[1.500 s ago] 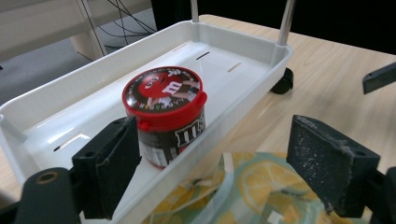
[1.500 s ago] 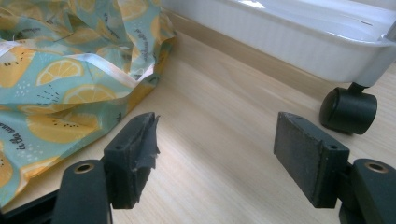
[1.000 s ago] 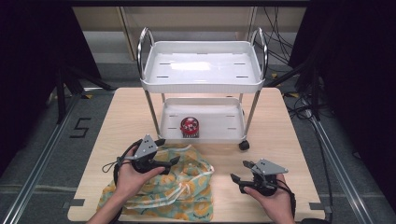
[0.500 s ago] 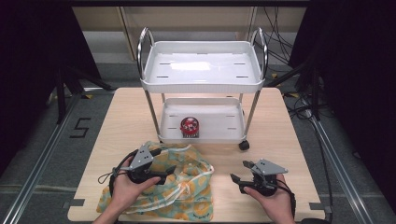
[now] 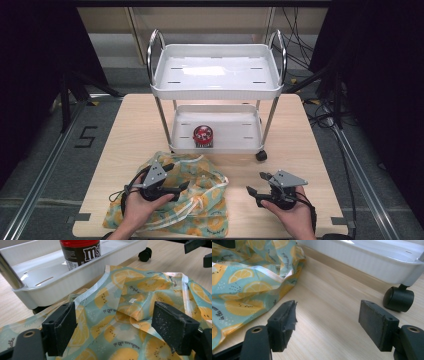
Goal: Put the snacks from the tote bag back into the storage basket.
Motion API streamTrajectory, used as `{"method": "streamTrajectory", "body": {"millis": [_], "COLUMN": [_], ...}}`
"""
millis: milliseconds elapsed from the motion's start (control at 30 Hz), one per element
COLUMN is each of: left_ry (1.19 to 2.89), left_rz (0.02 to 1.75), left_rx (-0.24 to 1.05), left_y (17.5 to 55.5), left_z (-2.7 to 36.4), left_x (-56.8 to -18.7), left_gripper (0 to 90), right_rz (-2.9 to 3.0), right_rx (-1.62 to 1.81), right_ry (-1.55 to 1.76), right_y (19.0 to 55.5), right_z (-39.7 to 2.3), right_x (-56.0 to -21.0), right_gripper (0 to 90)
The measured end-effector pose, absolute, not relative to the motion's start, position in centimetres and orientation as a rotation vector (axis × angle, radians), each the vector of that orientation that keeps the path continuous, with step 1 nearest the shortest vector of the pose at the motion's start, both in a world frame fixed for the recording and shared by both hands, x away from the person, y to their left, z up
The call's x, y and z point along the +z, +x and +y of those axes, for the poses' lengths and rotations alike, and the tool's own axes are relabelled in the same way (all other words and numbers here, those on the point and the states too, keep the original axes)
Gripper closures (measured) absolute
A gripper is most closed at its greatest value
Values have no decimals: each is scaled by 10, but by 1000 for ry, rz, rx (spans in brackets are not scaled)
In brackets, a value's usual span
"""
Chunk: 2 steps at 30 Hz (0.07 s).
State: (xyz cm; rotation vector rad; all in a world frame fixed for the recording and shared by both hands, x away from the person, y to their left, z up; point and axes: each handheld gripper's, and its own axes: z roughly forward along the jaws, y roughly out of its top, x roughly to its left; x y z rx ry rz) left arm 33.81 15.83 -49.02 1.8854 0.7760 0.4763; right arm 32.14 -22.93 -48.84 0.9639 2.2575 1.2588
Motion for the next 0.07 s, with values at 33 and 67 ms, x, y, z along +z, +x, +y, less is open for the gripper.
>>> {"method": "streamTrajectory", "body": {"millis": [33,67], "left_ry": [1875,1871], "left_rz": [765,761], "left_rx": [474,471], "left_y": [339,339], "left_z": [159,161], "left_x": [-491,-492], "left_gripper": [193,193], "right_rz": [2260,2273], "right_rx": [1260,1274], "right_ry": [976,962], "right_y": [321,323], "right_z": [-229,-229], "right_x": [-488,-489], "right_gripper": [309,309]}}
